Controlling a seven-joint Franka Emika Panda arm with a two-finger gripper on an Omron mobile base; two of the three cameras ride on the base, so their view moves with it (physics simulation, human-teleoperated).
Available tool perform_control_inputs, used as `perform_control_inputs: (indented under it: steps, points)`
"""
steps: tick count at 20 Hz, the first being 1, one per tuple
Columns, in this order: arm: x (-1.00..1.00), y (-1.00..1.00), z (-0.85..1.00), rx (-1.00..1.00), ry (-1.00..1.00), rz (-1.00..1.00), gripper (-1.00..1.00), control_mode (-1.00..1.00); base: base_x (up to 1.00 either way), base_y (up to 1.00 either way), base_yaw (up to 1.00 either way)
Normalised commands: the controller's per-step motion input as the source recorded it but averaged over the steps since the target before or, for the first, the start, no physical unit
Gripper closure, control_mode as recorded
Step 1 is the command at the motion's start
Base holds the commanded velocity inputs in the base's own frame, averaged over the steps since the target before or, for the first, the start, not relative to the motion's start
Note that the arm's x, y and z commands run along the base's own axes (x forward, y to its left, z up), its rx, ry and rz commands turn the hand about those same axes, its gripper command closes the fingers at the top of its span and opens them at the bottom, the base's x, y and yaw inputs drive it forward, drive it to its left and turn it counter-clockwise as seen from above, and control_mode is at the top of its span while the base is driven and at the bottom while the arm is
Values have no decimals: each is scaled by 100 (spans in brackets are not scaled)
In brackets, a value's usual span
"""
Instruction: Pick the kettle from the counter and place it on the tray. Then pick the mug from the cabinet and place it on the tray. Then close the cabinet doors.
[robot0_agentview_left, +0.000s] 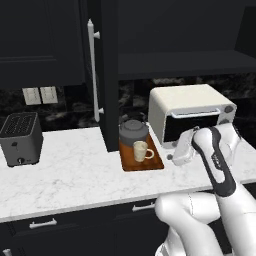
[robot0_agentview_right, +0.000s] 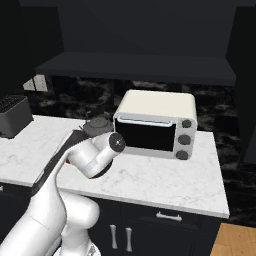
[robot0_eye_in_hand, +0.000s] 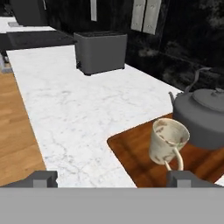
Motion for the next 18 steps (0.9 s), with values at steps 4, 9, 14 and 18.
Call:
perform_control_inputs:
  steps: [4, 9, 14, 18]
  points:
    - [-59, 0, 50, -6, -8, 0, -100, -100, 0, 0, 0]
    - [-41, 0, 53, -1, -2, 0, -100, -100, 0, 0, 0]
    - [-42, 0, 60, 0, -1, 0, -100, -100, 0, 0, 0]
    - [-48, 0, 62, 0, -7, 0, -100, -100, 0, 0, 0]
